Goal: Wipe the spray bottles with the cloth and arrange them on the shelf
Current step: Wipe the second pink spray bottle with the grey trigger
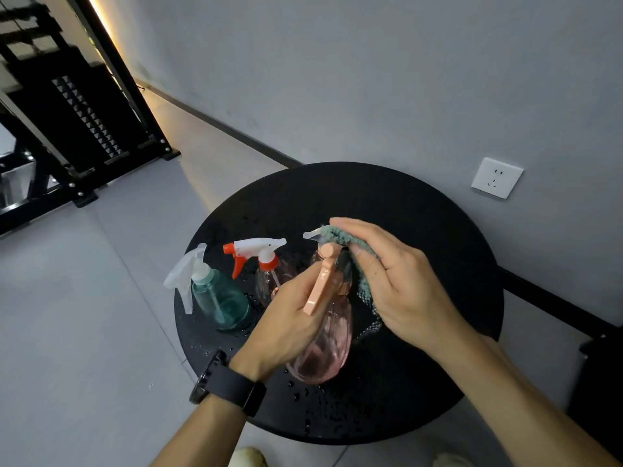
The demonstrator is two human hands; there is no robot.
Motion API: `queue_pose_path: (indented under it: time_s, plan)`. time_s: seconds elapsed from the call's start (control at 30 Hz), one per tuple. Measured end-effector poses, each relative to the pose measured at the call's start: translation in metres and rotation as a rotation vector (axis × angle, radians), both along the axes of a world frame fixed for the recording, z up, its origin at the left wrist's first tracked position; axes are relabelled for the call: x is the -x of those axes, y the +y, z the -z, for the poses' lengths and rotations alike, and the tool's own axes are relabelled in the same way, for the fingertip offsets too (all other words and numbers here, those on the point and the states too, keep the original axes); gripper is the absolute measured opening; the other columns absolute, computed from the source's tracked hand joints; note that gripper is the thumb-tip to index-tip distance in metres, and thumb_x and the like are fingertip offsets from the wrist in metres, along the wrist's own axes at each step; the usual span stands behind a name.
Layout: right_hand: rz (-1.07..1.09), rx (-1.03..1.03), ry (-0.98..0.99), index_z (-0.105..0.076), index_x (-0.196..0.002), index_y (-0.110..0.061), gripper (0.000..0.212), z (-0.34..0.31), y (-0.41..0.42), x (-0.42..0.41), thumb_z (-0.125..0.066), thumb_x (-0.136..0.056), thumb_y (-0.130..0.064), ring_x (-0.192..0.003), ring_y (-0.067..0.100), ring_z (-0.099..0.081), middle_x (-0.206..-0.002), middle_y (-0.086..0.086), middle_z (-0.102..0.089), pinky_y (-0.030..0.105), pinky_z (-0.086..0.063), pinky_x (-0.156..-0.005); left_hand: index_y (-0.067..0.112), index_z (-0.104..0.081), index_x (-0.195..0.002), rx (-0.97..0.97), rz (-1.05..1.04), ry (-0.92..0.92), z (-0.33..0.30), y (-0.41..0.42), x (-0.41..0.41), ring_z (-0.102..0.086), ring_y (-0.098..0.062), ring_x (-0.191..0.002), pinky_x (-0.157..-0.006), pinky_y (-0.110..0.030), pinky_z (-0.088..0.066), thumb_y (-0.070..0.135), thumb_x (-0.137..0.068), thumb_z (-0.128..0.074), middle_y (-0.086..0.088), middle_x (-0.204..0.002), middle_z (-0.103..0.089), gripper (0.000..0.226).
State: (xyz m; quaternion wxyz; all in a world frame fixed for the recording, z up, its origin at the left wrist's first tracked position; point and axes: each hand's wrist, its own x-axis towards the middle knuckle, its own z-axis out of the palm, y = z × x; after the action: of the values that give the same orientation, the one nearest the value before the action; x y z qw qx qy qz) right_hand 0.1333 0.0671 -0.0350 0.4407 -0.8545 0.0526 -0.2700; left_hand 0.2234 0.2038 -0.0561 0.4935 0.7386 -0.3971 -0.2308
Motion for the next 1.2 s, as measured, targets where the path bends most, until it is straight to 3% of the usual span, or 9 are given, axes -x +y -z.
queue_pose_path:
  time_s: [0.07,0.23,0.4,0.57,0.7,0.77,0.9,1.03,1.2]
  plan:
    - [0.020,-0.008,0.045,-0.053,-0.136,-0.018,0.037,0.005,-0.004,-0.001,-0.043,-0.102,-0.010,-0.123,-0.003,-0.050,-0.133,-0.008,-0.057,0.009,-0.038,-0.101,0.040,-0.059,-0.103,0.002,-0.001,-0.018,0.002,0.001,-0.001,-0.062,0.001,-0.079,-0.073,-0.014,-0.048,0.051,-0.098,-0.037,0.016,-0.095,-0.067,0.025]
    - [0.056,0.001,0.138,-0.050,-0.138,-0.017,0.039,0.016,-0.014,-0.001,-0.042,-0.101,-0.009,-0.114,-0.013,-0.050,-0.132,-0.009,-0.054,-0.001,-0.039,-0.089,0.047,-0.058,-0.107,0.011,-0.005,-0.029,0.002,0.001,-0.003,-0.060,0.001,-0.077,-0.072,-0.015,-0.046,0.057,-0.094,-0.037,0.019,-0.090,-0.066,0.027]
    - [0.151,0.039,0.114,-0.052,-0.138,-0.013,0.038,0.019,-0.023,0.000,-0.044,-0.101,-0.010,-0.123,0.000,-0.049,-0.137,-0.004,-0.055,0.004,-0.037,-0.099,0.043,-0.060,-0.104,0.045,-0.026,0.004,0.003,0.000,-0.005,-0.064,-0.017,-0.084,-0.082,-0.038,-0.055,0.057,-0.090,-0.040,0.006,-0.092,-0.067,0.028]
    - [0.242,0.032,0.056,-0.055,-0.135,-0.011,0.036,0.017,-0.034,0.005,-0.046,-0.100,-0.008,-0.120,-0.003,-0.048,-0.132,-0.006,-0.057,0.000,-0.032,-0.099,0.050,-0.060,-0.097,0.059,-0.050,0.004,0.000,-0.002,-0.005,-0.061,-0.014,-0.077,-0.077,-0.036,-0.053,0.055,-0.094,-0.042,0.008,-0.085,-0.064,0.019]
    - [0.320,0.022,0.022,-0.057,-0.132,-0.010,0.034,0.014,-0.046,0.014,-0.047,-0.100,-0.006,-0.115,-0.009,-0.045,-0.127,-0.008,-0.057,-0.005,-0.028,-0.094,0.051,-0.061,-0.108,0.084,-0.064,0.044,-0.002,-0.005,-0.001,-0.063,-0.028,-0.085,-0.082,-0.045,-0.054,0.056,-0.093,-0.046,0.001,-0.093,-0.067,0.022]
    - [0.350,0.014,0.021,-0.058,-0.132,-0.010,0.034,0.013,-0.053,0.020,-0.046,-0.101,-0.007,-0.116,-0.006,-0.047,-0.129,-0.006,-0.058,-0.004,-0.029,-0.095,0.048,-0.064,-0.107,0.090,-0.065,0.053,-0.004,-0.008,0.005,-0.061,-0.021,-0.075,-0.076,-0.037,-0.054,0.055,-0.095,-0.047,0.005,-0.084,-0.066,0.022]
    - [0.423,-0.013,0.031,-0.057,-0.133,-0.013,0.034,0.011,-0.066,0.034,-0.045,-0.102,-0.011,-0.114,0.000,-0.053,-0.129,-0.004,-0.061,-0.002,-0.033,-0.094,0.044,-0.064,-0.108,0.061,-0.050,0.056,-0.004,-0.020,0.019,-0.063,-0.014,-0.075,-0.072,-0.030,-0.052,0.060,-0.091,-0.043,0.007,-0.084,-0.068,0.032]
    - [0.480,-0.043,0.022,-0.058,-0.132,-0.016,0.033,0.010,-0.076,0.045,-0.045,-0.102,-0.014,-0.101,0.005,-0.057,-0.120,-0.001,-0.065,0.002,-0.037,-0.084,0.032,-0.064,-0.113,0.065,-0.035,0.040,-0.001,-0.035,0.032,-0.067,-0.005,-0.090,-0.080,-0.017,-0.051,0.049,-0.094,-0.046,0.012,-0.096,-0.069,0.031]
    - [0.502,-0.032,0.008,-0.058,-0.132,-0.014,0.033,0.010,-0.085,0.056,-0.045,-0.102,-0.013,-0.108,0.012,-0.060,-0.123,0.000,-0.065,0.003,-0.038,-0.087,0.026,-0.063,-0.114,0.086,-0.054,0.026,-0.002,-0.057,0.042,-0.064,0.003,-0.091,-0.076,-0.008,-0.046,0.046,-0.093,-0.046,0.019,-0.099,-0.067,0.034]
